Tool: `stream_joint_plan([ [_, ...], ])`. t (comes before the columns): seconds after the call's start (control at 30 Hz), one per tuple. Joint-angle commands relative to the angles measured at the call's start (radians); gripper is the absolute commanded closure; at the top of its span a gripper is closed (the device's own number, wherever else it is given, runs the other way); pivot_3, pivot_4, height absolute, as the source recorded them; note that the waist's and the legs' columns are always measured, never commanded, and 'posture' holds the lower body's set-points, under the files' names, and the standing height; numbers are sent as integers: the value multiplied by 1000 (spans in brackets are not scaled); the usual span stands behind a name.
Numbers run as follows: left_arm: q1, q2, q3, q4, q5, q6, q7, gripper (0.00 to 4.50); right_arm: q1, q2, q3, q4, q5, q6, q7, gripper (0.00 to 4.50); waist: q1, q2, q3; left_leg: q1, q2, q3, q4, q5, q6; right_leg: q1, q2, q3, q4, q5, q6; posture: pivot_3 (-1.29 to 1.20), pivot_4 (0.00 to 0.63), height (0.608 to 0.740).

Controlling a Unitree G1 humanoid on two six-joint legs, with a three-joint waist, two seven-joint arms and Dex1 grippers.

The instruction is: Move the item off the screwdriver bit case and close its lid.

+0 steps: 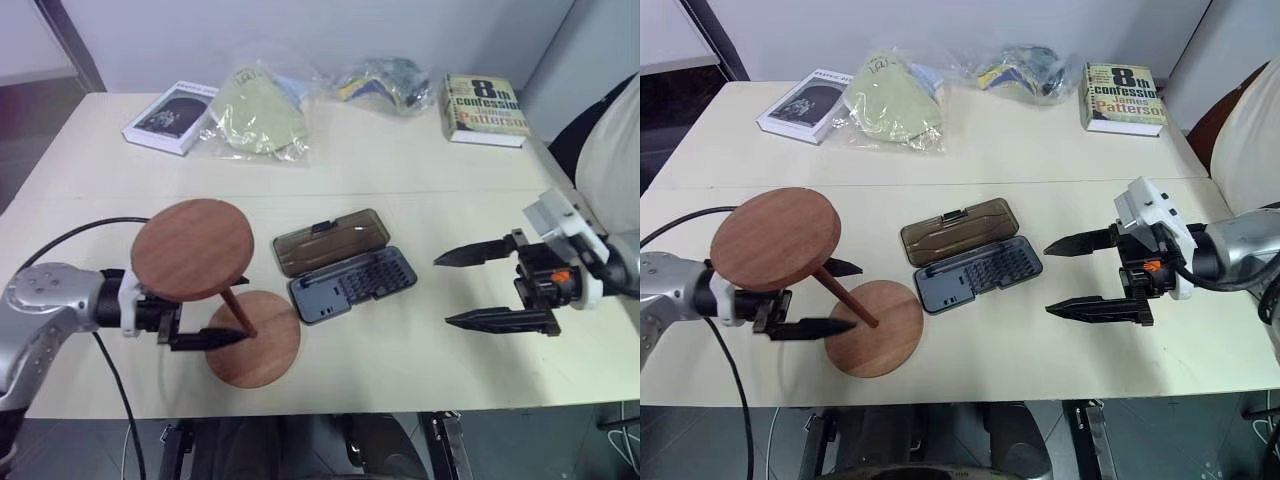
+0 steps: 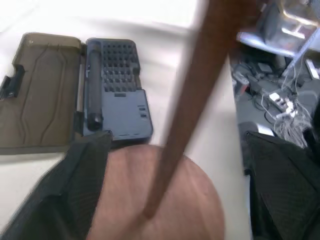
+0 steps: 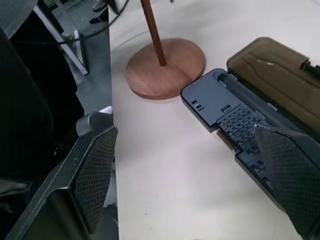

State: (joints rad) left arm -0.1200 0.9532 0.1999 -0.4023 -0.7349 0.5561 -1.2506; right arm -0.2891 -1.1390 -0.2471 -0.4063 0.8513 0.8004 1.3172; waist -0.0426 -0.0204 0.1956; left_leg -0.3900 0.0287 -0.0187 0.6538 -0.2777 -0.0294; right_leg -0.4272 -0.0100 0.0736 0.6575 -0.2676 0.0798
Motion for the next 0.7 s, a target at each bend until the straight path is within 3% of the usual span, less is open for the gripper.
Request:
stream_joint_plan([
  [0.03, -16, -5, 2, 5, -2, -18, -5, 2296, -13, 6, -57, -28, 67, 23, -22, 0, -1, 0, 0, 0, 0, 0, 0, 0, 0, 0, 0, 0, 0, 0, 0, 0, 150, 737],
  [0.17, -6, -9, 2, 3, 3, -26, -9, 4361, -7, 5, -79, -36, 101, 39, -34, 0, 2, 0, -1, 0, 0, 0, 1, 0, 0, 0, 0, 0, 1, 0, 0, 0, 150, 737],
  [0.2, -1, -11, 3, 0, 9, -29, -3, 4485, -5, 5, -80, -39, 104, 38, -37, 0, 2, 0, -1, 0, 0, -1, 1, 0, 0, 0, 0, 0, 2, 0, 0, 0, 150, 737],
  [0.4, -34, -57, 89, 100, 50, -42, 160, 4482, -50, 26, -68, -55, 150, 45, -68, 0, 1, 0, 0, 0, 0, -1, 6, 0, 0, 0, 0, 0, 6, 0, 0, 0, 150, 737],
  [0.7, -168, -68, 288, 640, 292, -192, 593, 4482, -175, 109, -14, -57, 195, 55, -176, 0, -3, -1, 0, 1, 3, -2, 10, 0, 1, 1, 5, 0, 9, 3, -3, 0, 150, 737],
])
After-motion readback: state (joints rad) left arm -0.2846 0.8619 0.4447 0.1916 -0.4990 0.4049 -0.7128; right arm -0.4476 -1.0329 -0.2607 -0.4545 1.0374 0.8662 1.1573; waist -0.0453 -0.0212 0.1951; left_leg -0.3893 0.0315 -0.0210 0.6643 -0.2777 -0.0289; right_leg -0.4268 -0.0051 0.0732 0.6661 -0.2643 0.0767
